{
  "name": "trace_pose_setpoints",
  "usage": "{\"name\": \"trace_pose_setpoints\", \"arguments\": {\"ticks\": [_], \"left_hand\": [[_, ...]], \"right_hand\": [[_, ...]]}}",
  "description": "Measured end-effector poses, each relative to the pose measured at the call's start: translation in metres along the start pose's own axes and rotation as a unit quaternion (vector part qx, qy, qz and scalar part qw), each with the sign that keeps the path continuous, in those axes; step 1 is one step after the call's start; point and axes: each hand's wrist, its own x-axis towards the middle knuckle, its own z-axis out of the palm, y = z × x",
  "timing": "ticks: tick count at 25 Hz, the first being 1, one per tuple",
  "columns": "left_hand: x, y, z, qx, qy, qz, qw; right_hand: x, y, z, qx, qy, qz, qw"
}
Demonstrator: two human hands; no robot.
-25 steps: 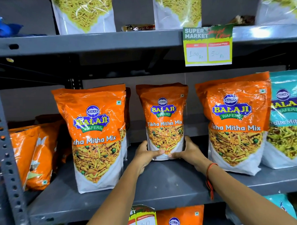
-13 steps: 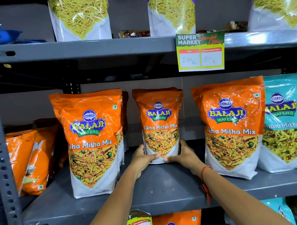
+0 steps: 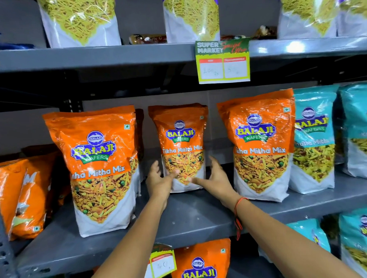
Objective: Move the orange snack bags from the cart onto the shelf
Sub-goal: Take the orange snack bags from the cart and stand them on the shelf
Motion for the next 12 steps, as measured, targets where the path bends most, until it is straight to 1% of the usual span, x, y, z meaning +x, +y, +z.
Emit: {"name": "trace_pose_setpoints", "arguments": {"ticks": [2,4,5,6,7,8,9,10,11,12], "left_hand": [[-0.009,0.015,0.009,0.027,0.046,0.087,0.995],[-0.020,0.031,0.026,0.096,0.084,0.192,0.973],[-0.027,0.039,0.039,0.114,0.083,0.229,0.963],[-0.034,0.045,0.054,0.114,0.056,0.242,0.962],[-0.040,0.050,0.070,0.110,0.008,0.231,0.967],[-0.048,0.051,0.087,0.111,-0.055,0.204,0.971],[-0.053,0.049,0.103,0.118,-0.119,0.172,0.971],[-0.058,0.042,0.117,0.127,-0.179,0.137,0.966],[-0.062,0.034,0.128,0.134,-0.228,0.100,0.959],[-0.062,0.025,0.135,0.136,-0.269,0.062,0.951]], "right_hand": [[-0.013,-0.014,-0.009,-0.017,0.045,-0.037,0.998],[-0.028,-0.031,-0.026,-0.030,0.111,-0.103,0.988],[-0.035,-0.038,-0.036,-0.033,0.160,-0.140,0.977],[-0.042,-0.043,-0.049,-0.040,0.221,-0.172,0.959],[-0.047,-0.046,-0.062,-0.052,0.286,-0.193,0.937],[-0.053,-0.045,-0.076,-0.067,0.343,-0.195,0.916],[-0.058,-0.041,-0.092,-0.080,0.378,-0.177,0.905],[-0.062,-0.033,-0.108,-0.089,0.384,-0.134,0.909],[-0.068,-0.022,-0.124,-0.090,0.362,-0.073,0.925],[-0.073,-0.010,-0.137,-0.081,0.316,-0.011,0.945]]}}
